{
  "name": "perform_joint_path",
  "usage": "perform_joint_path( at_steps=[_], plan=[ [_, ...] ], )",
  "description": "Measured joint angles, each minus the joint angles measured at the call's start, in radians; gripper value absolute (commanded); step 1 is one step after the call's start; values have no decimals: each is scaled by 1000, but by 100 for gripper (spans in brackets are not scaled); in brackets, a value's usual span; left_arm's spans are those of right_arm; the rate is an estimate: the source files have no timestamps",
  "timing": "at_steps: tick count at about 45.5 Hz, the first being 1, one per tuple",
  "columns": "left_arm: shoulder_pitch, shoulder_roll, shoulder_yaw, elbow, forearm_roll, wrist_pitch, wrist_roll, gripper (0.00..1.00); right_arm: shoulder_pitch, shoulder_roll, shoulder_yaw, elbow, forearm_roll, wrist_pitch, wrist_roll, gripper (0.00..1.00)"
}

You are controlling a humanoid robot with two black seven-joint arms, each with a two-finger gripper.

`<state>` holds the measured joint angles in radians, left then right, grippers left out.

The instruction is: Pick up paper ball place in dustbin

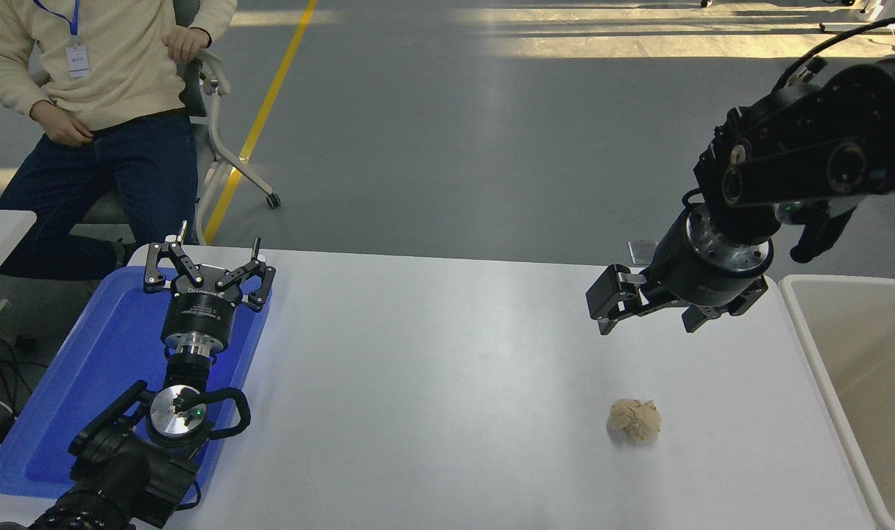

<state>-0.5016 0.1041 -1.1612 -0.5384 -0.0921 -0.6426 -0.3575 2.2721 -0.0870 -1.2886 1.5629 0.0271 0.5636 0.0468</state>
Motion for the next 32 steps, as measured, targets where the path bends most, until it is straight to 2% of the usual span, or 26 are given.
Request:
perform_joint_path(
  at_steps=[32],
  plan=[
    [0,-1,-1,0,0,1,0,100,-23,2,15,-3,-5,-14,0,100]
  ],
)
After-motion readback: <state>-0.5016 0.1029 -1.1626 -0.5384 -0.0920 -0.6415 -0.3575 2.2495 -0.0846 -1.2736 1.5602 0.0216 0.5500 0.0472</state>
